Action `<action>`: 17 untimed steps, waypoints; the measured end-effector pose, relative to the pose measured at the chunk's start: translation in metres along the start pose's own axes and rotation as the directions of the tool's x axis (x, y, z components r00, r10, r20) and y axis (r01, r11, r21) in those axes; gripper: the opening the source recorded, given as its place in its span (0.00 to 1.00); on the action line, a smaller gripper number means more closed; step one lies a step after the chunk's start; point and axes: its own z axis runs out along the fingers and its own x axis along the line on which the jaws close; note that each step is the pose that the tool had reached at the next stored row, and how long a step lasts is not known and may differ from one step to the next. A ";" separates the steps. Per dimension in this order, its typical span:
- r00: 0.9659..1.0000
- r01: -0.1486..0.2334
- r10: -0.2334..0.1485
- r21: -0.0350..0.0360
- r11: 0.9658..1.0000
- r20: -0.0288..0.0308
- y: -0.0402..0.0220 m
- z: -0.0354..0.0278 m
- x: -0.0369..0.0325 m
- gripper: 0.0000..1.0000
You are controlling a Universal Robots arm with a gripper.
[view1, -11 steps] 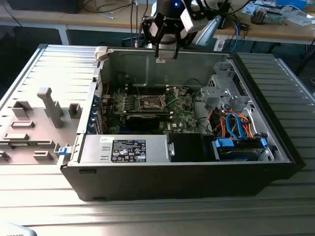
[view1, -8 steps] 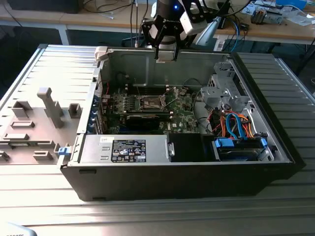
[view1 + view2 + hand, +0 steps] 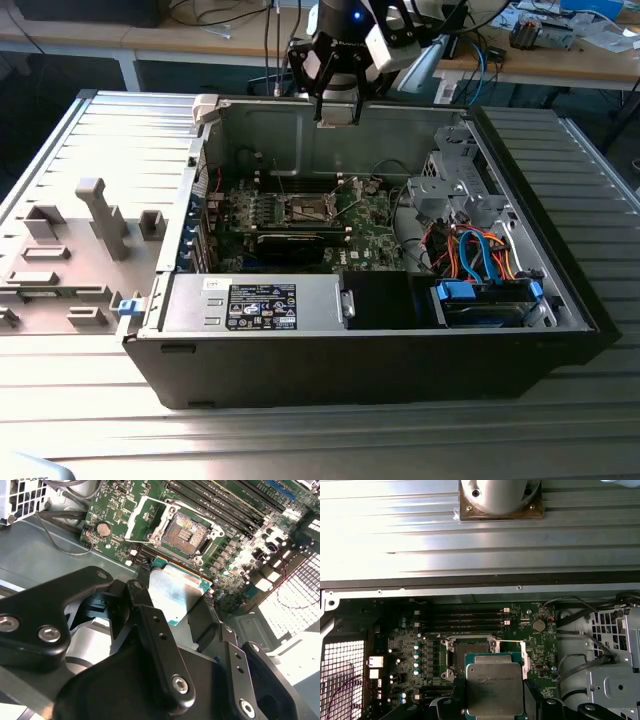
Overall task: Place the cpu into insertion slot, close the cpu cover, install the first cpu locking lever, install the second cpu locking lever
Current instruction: 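Place the cpu into insertion slot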
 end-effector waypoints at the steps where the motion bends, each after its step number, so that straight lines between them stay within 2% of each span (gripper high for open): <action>1: 1.000 0.000 0.000 0.000 1.000 0.000 0.0000 0.0003 0.0000 0.55; 17: 1.000 0.000 0.000 0.000 1.000 0.000 -0.0006 0.0049 0.0006 0.55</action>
